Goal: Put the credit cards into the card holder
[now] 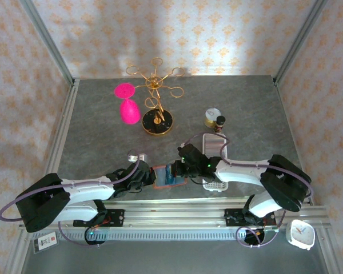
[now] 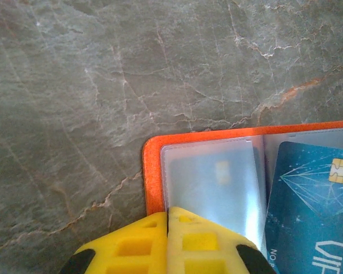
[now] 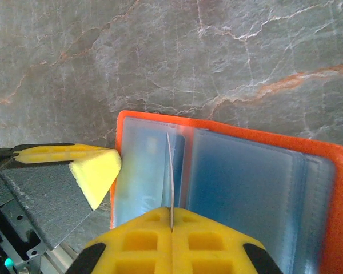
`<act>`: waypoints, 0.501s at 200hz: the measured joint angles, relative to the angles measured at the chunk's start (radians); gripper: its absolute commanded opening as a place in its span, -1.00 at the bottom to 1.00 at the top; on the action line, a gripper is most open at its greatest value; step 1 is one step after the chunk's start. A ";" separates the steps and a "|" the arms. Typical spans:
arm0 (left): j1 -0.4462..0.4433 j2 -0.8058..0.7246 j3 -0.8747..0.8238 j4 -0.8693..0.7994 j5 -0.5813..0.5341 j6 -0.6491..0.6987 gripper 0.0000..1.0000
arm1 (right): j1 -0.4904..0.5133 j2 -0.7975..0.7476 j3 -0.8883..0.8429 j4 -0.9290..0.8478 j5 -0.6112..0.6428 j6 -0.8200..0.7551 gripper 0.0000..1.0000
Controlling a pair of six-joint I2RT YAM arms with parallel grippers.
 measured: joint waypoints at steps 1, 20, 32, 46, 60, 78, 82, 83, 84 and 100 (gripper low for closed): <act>0.000 0.000 0.000 0.000 0.000 0.000 -0.97 | 0.000 0.000 0.000 0.001 0.000 0.000 -1.00; 0.000 0.000 0.000 0.000 0.000 0.000 -0.98 | 0.000 0.000 -0.004 0.008 -0.004 0.011 -1.00; 0.000 0.000 0.000 0.000 0.000 0.000 -0.98 | 0.000 0.000 -0.006 0.010 -0.004 0.016 -1.00; 0.000 0.000 0.000 0.000 0.000 0.000 -0.98 | 0.000 0.002 -0.006 0.010 -0.004 0.019 -1.00; 0.000 0.000 0.000 0.001 0.000 0.000 -0.98 | 0.000 0.003 -0.006 0.010 -0.004 0.019 -1.00; 0.000 0.000 -0.001 0.004 0.000 0.000 -0.97 | 0.000 0.006 -0.006 0.010 -0.004 0.019 -1.00; 0.000 0.000 -0.002 0.006 0.000 0.000 -0.97 | 0.000 0.008 -0.006 0.010 -0.004 0.019 -1.00; 0.000 0.000 -0.002 0.006 0.000 0.000 -0.97 | 0.000 0.009 -0.006 0.010 -0.004 0.019 -1.00; 0.000 0.000 -0.002 0.006 0.000 0.000 -0.97 | 0.000 0.009 -0.006 0.010 -0.004 0.019 -1.00; 0.000 0.000 -0.008 0.016 0.000 -0.001 -0.97 | 0.000 0.021 -0.006 0.010 -0.004 0.019 -1.00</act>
